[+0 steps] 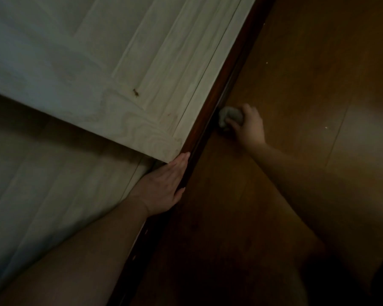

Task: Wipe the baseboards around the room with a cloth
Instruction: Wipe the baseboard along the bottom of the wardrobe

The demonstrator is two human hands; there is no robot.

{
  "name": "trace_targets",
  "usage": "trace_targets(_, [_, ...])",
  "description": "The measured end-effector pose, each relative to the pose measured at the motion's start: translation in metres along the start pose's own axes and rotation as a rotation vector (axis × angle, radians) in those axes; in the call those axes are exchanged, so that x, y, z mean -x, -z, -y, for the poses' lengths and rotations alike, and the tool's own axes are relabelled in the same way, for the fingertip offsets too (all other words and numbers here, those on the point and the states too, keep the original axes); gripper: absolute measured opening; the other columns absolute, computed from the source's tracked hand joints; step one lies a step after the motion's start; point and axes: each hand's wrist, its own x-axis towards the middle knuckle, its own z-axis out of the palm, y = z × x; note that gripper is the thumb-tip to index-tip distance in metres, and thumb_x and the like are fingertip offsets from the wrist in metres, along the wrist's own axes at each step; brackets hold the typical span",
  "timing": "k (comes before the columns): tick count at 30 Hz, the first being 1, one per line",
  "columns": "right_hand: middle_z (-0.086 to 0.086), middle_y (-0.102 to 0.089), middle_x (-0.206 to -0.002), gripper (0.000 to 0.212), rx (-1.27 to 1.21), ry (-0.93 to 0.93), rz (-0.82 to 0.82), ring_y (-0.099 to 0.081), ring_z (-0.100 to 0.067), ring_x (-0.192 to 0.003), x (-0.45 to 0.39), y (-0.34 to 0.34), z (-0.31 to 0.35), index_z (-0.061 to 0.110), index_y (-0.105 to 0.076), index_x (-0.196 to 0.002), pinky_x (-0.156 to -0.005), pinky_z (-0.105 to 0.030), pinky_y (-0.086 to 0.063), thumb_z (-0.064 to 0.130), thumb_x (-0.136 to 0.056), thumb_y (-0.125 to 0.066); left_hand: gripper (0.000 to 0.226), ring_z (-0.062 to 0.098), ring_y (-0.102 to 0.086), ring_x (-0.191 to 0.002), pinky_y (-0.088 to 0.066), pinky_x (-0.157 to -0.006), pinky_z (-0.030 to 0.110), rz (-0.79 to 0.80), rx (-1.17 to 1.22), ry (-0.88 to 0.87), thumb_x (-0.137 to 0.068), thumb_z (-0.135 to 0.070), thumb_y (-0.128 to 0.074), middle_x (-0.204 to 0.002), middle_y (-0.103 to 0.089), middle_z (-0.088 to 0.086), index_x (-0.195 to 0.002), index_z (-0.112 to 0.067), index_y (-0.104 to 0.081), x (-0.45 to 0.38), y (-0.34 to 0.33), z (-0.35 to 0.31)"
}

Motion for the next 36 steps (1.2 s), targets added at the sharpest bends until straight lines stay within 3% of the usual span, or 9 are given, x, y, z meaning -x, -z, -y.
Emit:
trace_targets(4, [0.0, -0.051, -0.106, 0.036, -0.114, 0.0, 0.053, -0.048, -0.01, -0.097, 0.093, -0.036, -0.005, 0.012, -0.06, -0.118, -0.08, -0.013, -0.03, 0.026, -0.087, -0.073, 0.068, 0.028, -0.015, -0.152, -0.011, -0.125, 0.038, 0.0, 0.042, 0.01, -0.102, -0.038, -0.024, -0.162, -0.014, 0.023, -0.151, 0.009, -0.023, 0.0, 0.003, -0.001])
trace_targets(8, [0.011, -0.047, -0.109, 0.035, -0.233, -0.11, 0.099, -0.047, -0.001, -0.099, 0.164, -0.074, 0.008, 0.02, -0.059, -0.121, -0.086, -0.013, -0.035, 0.025, -0.088, -0.072, 0.068, 0.03, -0.016, -0.151, -0.001, -0.124, 0.038, 0.004, -0.048, 0.007, -0.096, -0.033, -0.03, -0.161, -0.014, 0.025, -0.15, 0.01, -0.025, -0.001, 0.005, -0.001])
trace_targets(14, [0.011, -0.046, -0.111, 0.036, -0.369, -0.151, 0.122, -0.047, 0.002, -0.101, 0.179, -0.098, 0.032, 0.02, -0.06, -0.124, -0.086, 0.004, -0.033, 0.021, -0.09, -0.07, 0.068, 0.031, -0.018, -0.15, 0.007, -0.124, 0.039, -0.008, -0.129, 0.004, -0.095, -0.033, -0.024, -0.159, -0.024, 0.026, -0.148, 0.01, -0.031, -0.001, 0.009, -0.002])
trace_targets(21, [0.003, -0.049, -0.116, 0.033, -0.309, -0.121, 0.054, -0.048, -0.006, -0.106, 0.126, -0.076, 0.028, 0.013, -0.06, -0.124, -0.088, 0.002, -0.031, 0.017, -0.091, -0.067, 0.069, 0.032, -0.01, -0.152, 0.0, -0.125, 0.039, -0.027, -0.044, 0.02, -0.098, -0.033, -0.027, -0.161, -0.014, 0.027, -0.151, 0.011, -0.021, -0.001, 0.002, -0.002])
trace_targets(25, [-0.007, -0.051, -0.123, 0.034, -0.285, -0.134, -0.04, -0.049, -0.012, -0.11, 0.063, -0.051, 0.027, 0.012, -0.059, -0.126, -0.097, -0.021, -0.04, 0.017, -0.093, -0.065, 0.069, 0.031, -0.011, -0.152, 0.001, -0.125, 0.039, -0.045, -0.03, 0.016, -0.099, -0.035, -0.026, -0.161, -0.014, 0.026, -0.152, 0.009, -0.021, -0.002, 0.0, -0.001])
trace_targets(27, [-0.009, -0.051, -0.125, 0.035, -0.266, -0.152, -0.072, -0.05, -0.013, -0.109, 0.028, -0.037, 0.026, 0.012, -0.057, -0.128, -0.099, -0.025, -0.041, 0.017, -0.094, -0.064, 0.069, 0.031, -0.011, -0.152, 0.001, -0.125, 0.039, -0.048, -0.042, 0.008, -0.099, -0.036, -0.025, -0.161, -0.013, 0.026, -0.152, 0.009, -0.02, -0.001, -0.001, -0.001])
trace_targets(31, [-0.011, -0.051, -0.13, 0.038, -0.165, -0.166, -0.056, -0.05, -0.015, -0.111, -0.042, 0.0, 0.022, 0.015, -0.054, -0.131, -0.099, -0.026, -0.042, 0.021, -0.095, -0.062, 0.068, 0.031, -0.012, -0.152, -0.004, -0.125, 0.038, -0.048, -0.035, -0.008, -0.1, -0.034, -0.023, -0.162, -0.011, 0.026, -0.153, 0.009, -0.018, -0.001, -0.001, -0.002])
trace_targets(36, [-0.008, -0.057, -0.134, 0.048, -0.199, -0.32, 0.076, -0.056, -0.024, -0.121, -0.1, 0.033, 0.025, 0.013, -0.052, -0.134, -0.102, -0.035, -0.047, 0.026, -0.091, -0.069, 0.066, 0.03, -0.02, -0.151, -0.009, -0.124, 0.037, -0.048, 0.006, -0.02, -0.098, -0.031, -0.028, -0.16, -0.018, 0.025, -0.15, 0.009, -0.026, -0.001, 0.001, -0.001])
